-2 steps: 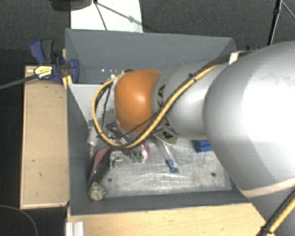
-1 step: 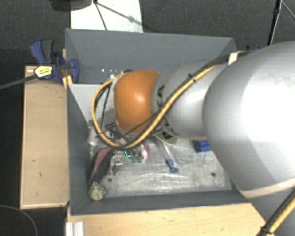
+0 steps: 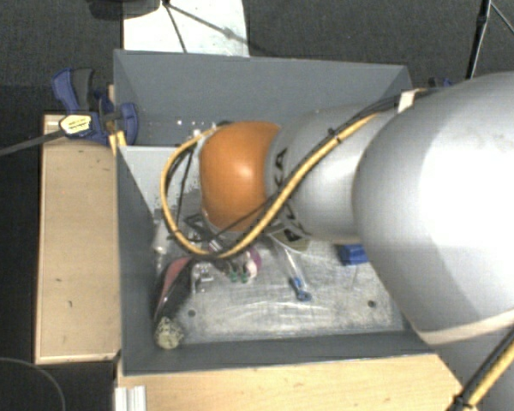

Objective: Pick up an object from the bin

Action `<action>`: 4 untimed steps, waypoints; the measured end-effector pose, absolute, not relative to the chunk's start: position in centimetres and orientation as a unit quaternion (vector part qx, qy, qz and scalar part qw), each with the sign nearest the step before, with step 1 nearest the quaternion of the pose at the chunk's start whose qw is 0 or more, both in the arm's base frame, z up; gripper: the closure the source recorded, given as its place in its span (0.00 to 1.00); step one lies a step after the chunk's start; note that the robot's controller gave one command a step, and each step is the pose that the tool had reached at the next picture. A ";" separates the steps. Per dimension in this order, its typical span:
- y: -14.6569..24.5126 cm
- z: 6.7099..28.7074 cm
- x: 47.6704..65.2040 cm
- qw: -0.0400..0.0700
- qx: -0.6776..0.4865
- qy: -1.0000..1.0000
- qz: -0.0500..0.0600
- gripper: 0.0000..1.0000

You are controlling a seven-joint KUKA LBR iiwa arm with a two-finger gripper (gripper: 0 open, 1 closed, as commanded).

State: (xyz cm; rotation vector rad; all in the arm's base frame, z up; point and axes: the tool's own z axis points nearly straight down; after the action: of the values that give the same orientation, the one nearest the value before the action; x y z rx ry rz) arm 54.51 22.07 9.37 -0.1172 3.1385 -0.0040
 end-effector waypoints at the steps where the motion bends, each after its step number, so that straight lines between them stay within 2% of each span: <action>1: 22.2 9.4 54.4 0.000 -0.037 0.999 0.000 0.00; 2: 24.4 16.9 50.6 0.004 -0.076 0.997 0.002 0.00; 3: 22.3 7.1 49.3 -0.001 -0.043 0.999 0.000 0.00; 4: 22.4 7.5 49.5 0.001 -0.042 0.999 0.001 1.00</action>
Offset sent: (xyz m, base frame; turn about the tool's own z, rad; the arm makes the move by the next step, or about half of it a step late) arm 0.0000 0.0000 0.0000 0.0000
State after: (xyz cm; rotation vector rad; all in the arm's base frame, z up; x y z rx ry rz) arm 49.48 22.40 7.49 -0.1318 3.1366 0.0018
